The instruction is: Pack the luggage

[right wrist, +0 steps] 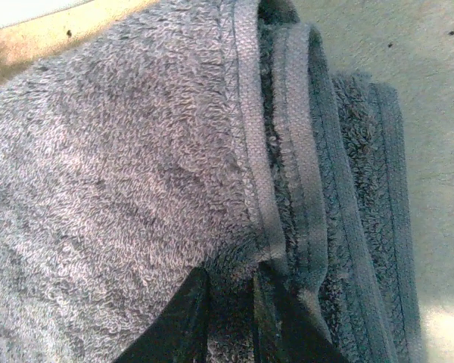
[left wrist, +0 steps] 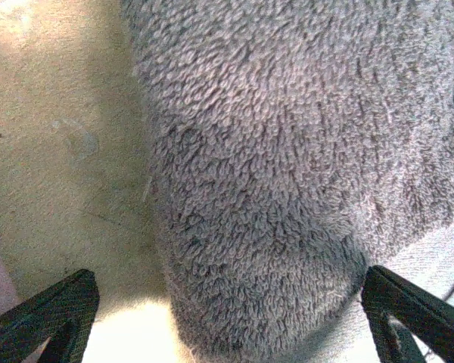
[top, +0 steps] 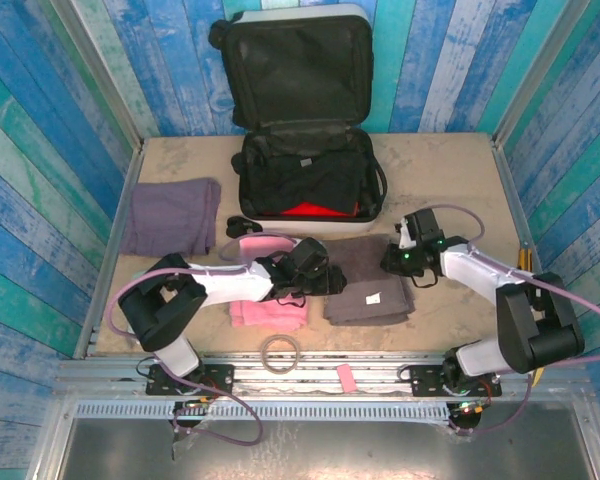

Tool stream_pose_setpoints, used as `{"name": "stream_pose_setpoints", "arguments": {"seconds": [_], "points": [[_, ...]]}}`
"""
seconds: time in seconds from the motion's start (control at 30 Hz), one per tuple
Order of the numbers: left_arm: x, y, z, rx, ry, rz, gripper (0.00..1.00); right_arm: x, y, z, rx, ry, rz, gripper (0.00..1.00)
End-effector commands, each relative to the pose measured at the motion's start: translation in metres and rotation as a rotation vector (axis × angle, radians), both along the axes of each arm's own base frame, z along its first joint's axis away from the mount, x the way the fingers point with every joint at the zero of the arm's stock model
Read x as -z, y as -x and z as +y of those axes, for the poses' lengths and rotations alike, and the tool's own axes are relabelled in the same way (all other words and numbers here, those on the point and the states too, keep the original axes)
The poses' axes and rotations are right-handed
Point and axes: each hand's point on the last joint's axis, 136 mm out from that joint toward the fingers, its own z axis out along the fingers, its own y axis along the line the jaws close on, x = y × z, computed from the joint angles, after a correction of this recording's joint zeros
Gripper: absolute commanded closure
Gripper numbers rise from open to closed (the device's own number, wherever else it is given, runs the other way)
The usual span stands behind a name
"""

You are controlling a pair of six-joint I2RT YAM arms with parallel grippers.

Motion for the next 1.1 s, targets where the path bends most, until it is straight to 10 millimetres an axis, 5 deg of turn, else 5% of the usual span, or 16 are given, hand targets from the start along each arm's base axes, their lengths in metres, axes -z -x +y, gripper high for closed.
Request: {"name": "stream_pose_setpoints", "arguments": {"seconds": [0.0,0.13,0.27,0.63,0.9,1.07], "points": [[0.008,-0.002,-0.017,-0.011,0.064,0.031,0.06,0.001,0.017,-0.008,-0.019,0.023,0.028,0.77],[0.004,-0.004,-0.035,-0.005,0.155,0.052,0.06,-0.025,0.015,-0.006,-0.025,-0.003,-0.036,0.61],[0.009,-0.006,-0.039,-0.022,0.162,0.07,0.06,-0.044,0.01,-0.02,0.0,0.061,-0.08,0.57],[0.03,-0.007,-0.028,-0.062,0.108,0.086,0.04,-0.016,0.004,-0.024,-0.006,0.047,-0.003,0.63],[-0.038,-0.03,-0.002,-0.001,-0.026,-0.211,0.07,-0.044,-0.005,-0.024,-0.079,0.08,-0.067,0.53],[-0.095,-0.052,0.052,-0.104,-0.246,-0.427,0.07,-0.077,-0.014,-0.022,-0.093,0.076,-0.151,0.44]]}}
